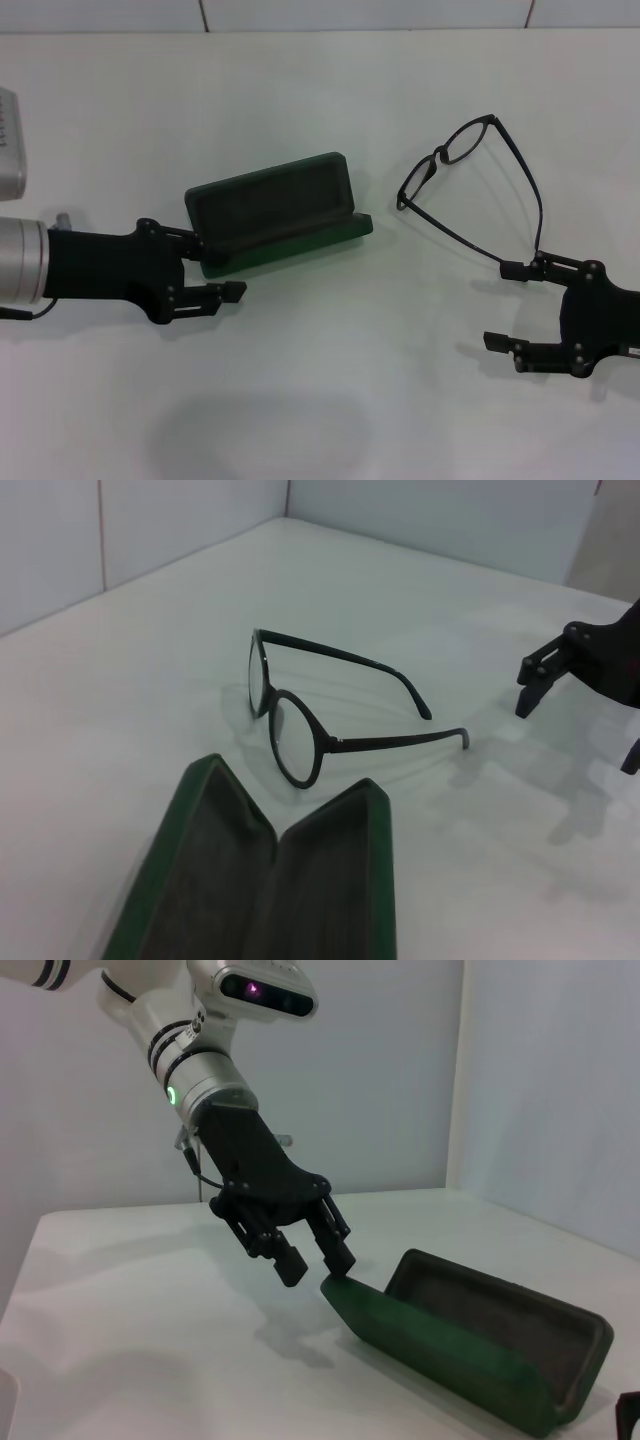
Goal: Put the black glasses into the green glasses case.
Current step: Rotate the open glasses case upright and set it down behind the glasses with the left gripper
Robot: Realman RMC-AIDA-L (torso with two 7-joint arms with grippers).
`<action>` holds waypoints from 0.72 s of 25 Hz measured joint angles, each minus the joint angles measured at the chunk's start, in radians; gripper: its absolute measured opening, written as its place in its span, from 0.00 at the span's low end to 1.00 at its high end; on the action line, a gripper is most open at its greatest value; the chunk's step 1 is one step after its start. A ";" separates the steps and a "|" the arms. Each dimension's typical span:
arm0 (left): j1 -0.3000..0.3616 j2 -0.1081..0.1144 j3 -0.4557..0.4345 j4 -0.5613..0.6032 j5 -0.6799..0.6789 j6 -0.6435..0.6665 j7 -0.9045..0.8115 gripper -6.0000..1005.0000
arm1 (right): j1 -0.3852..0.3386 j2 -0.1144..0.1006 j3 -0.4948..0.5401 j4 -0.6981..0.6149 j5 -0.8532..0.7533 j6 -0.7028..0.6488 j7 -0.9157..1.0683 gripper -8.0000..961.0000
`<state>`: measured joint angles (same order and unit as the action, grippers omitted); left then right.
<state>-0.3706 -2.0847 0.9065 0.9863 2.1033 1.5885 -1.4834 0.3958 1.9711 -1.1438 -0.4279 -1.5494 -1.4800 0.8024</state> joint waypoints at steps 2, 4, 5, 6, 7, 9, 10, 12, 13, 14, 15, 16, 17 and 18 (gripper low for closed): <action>-0.004 0.000 0.000 -0.012 0.001 0.000 0.000 0.48 | 0.000 0.000 0.000 0.000 0.000 0.000 0.000 0.85; -0.007 0.002 0.000 -0.022 0.001 0.000 0.000 0.48 | 0.000 0.000 0.001 0.000 0.000 0.000 0.000 0.85; -0.008 0.003 0.000 -0.025 0.000 -0.001 0.000 0.48 | 0.000 0.000 0.001 0.000 0.000 0.000 0.000 0.85; -0.008 0.003 -0.001 -0.025 -0.004 -0.006 0.001 0.48 | 0.001 0.000 0.001 0.000 0.000 0.000 0.000 0.85; -0.008 0.003 -0.003 -0.025 -0.010 -0.014 0.002 0.48 | 0.001 0.000 0.001 0.000 0.000 0.000 0.000 0.85; -0.008 0.002 -0.009 -0.025 -0.024 -0.031 0.011 0.48 | 0.001 0.000 0.001 0.000 0.000 0.000 0.000 0.85; -0.008 0.001 -0.013 -0.027 -0.028 -0.040 0.017 0.48 | 0.001 0.000 0.001 0.000 0.000 0.000 -0.001 0.85; -0.009 0.001 -0.015 -0.034 -0.029 -0.050 0.024 0.48 | 0.001 0.000 0.001 0.000 0.000 0.000 -0.001 0.85; -0.009 0.001 -0.013 -0.038 -0.027 -0.053 0.025 0.48 | 0.001 0.001 0.001 0.000 0.000 0.000 -0.001 0.85; -0.011 0.001 -0.011 -0.042 -0.025 -0.054 0.026 0.48 | 0.001 0.001 0.001 0.000 0.000 0.000 -0.002 0.85; -0.013 0.001 -0.010 -0.045 -0.024 -0.054 0.026 0.48 | 0.001 0.001 0.001 0.000 0.000 0.000 -0.002 0.85; -0.015 0.001 -0.009 -0.049 -0.024 -0.054 0.026 0.48 | 0.002 0.001 0.001 0.000 0.000 0.000 -0.002 0.85; -0.016 0.002 -0.009 -0.050 -0.024 -0.054 0.027 0.48 | 0.001 0.002 0.001 0.000 0.000 0.000 -0.002 0.85; -0.017 0.002 -0.009 -0.050 -0.023 -0.053 0.027 0.48 | 0.002 0.002 0.001 0.000 0.000 0.000 -0.002 0.85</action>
<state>-0.3876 -2.0824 0.8979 0.9359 2.0800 1.5359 -1.4562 0.3973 1.9726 -1.1427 -0.4279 -1.5493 -1.4797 0.8004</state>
